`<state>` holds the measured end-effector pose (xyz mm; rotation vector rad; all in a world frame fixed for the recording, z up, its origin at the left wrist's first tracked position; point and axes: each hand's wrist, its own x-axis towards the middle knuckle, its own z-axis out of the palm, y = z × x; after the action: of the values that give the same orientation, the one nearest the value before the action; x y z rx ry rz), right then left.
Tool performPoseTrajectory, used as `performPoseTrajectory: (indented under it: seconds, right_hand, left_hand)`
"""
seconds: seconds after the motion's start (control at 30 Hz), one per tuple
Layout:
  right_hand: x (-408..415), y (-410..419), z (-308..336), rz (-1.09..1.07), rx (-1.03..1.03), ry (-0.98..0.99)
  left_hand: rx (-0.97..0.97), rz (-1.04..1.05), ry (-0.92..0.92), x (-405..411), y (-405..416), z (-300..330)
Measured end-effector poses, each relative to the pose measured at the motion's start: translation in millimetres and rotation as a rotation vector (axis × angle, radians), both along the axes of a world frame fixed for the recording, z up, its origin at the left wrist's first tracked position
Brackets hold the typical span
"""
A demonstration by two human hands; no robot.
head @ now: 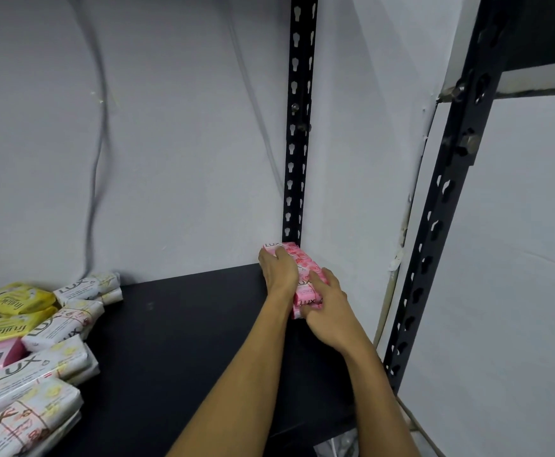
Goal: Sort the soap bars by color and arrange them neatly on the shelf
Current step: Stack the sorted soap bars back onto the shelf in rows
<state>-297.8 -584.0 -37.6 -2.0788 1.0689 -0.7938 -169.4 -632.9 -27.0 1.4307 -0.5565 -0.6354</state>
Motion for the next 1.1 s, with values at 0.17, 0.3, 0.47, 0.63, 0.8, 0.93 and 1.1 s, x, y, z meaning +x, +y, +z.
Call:
performPoseTrajectory:
  seconds: [0.17, 0.3, 0.47, 0.63, 0.8, 0.93, 1.1]
  right_hand:
    - [-1.1, -1.7, -0.1, -0.023, -0.006, -0.037]
    - [-0.8, 1.7, -2.9, -0.039, 0.0, -0.083]
    - [-3.2, 13.4, -0.6, -0.061, 0.0, -0.115]
    - [-7.2, 28.1, 8.3, -0.093, 0.011, -0.14]
    - [-10.4, 53.4, 12.2, -0.198, -0.164, -0.149]
    - [13.1, 83.0, 17.8, -0.143, -0.246, -0.189]
    - [71.6, 132.8, 27.6, 0.165, -0.249, -0.209]
  left_hand:
    - [-0.011, 0.023, 0.012, -6.2, 1.2, 1.6]
    - [-0.006, 0.013, 0.024, -4.5, 7.6, 4.9]
    - [-0.017, -0.047, 0.056, 7.4, 30.7, 0.7]
    - [0.061, -0.107, -0.068, 18.6, 64.9, 3.1]
    - [0.187, -0.223, -0.329, 37.6, 115.8, 35.8]
    - [0.296, -0.287, -0.602, 69.5, 166.1, 80.2]
    - [0.565, -0.359, -0.936, 128.1, 246.1, 121.6]
